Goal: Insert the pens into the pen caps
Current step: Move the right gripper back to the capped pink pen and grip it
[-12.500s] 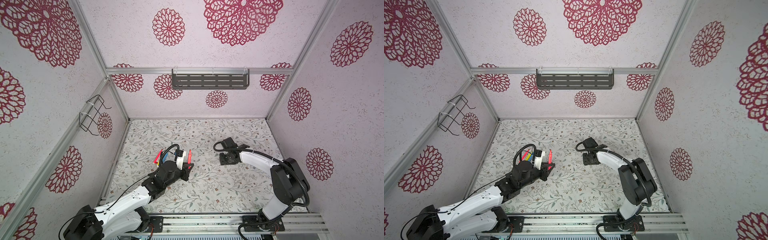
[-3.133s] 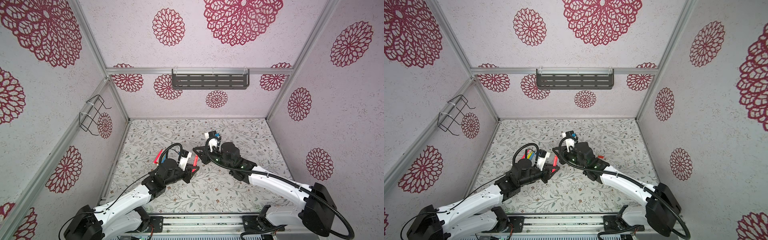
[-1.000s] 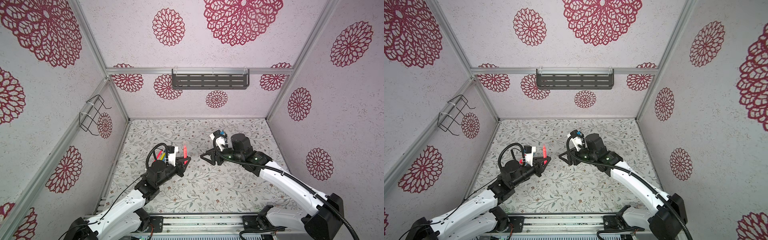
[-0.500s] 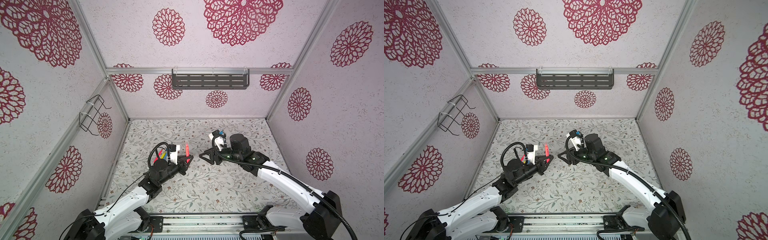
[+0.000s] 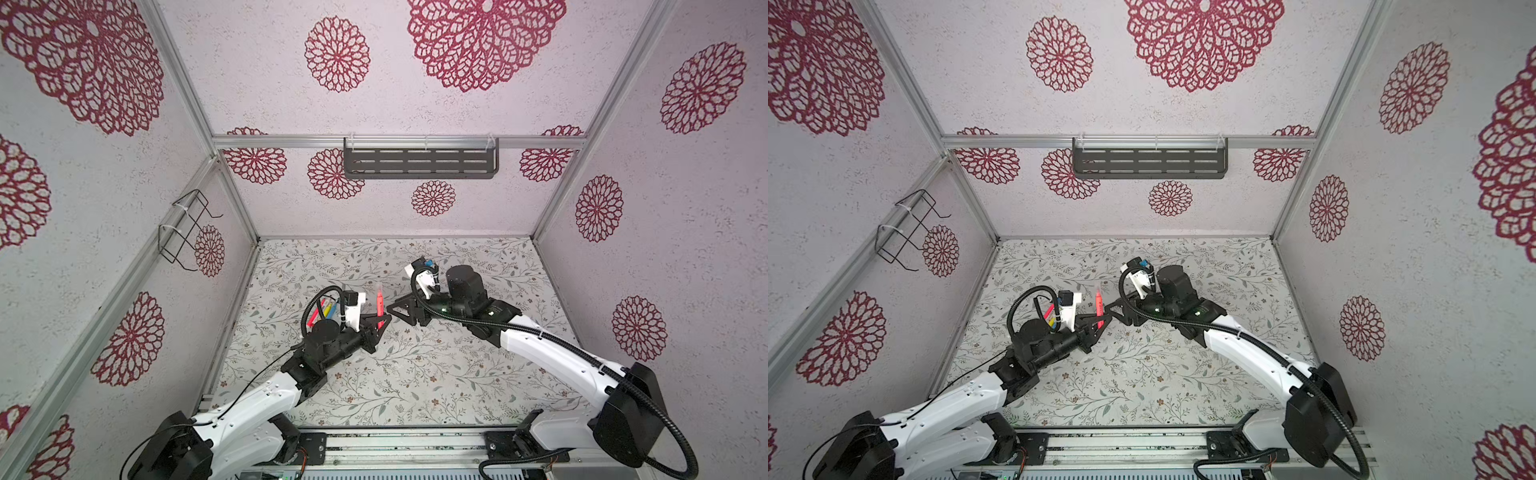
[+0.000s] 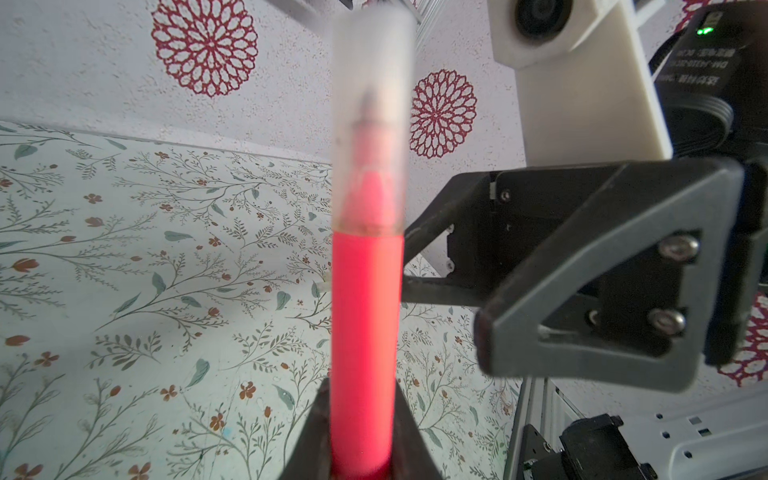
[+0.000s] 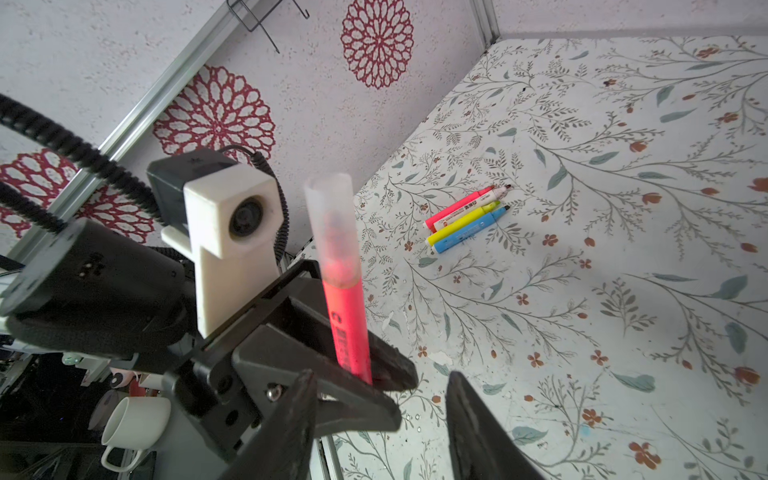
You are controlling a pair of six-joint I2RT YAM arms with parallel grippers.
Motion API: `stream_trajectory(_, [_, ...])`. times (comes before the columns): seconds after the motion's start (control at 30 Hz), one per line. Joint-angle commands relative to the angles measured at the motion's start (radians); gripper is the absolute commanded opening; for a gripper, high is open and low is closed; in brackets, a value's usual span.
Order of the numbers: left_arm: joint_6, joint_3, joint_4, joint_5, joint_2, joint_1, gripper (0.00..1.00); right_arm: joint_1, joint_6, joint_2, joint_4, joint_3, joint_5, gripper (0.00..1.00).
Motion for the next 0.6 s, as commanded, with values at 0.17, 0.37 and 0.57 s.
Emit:
stream_trajectory(0.17, [0.009, 0.027, 0.024, -0.01, 0.02, -0.018, 0.0, 0.036, 0.01, 0.045, 0.066, 0.073, -0.014, 0.45])
stream_trajectory(0.37, [0.012, 0.028, 0.023, -0.014, 0.018, -0.024, 0.0, 0.038, 0.011, 0.065, 0.057, 0.068, -0.002, 0.4])
stream_trajectory(0.57, [0.014, 0.032, 0.024, -0.015, 0.021, -0.026, 0.0, 0.041, 0.025, 0.066, 0.084, 0.04, -0.007, 0.18])
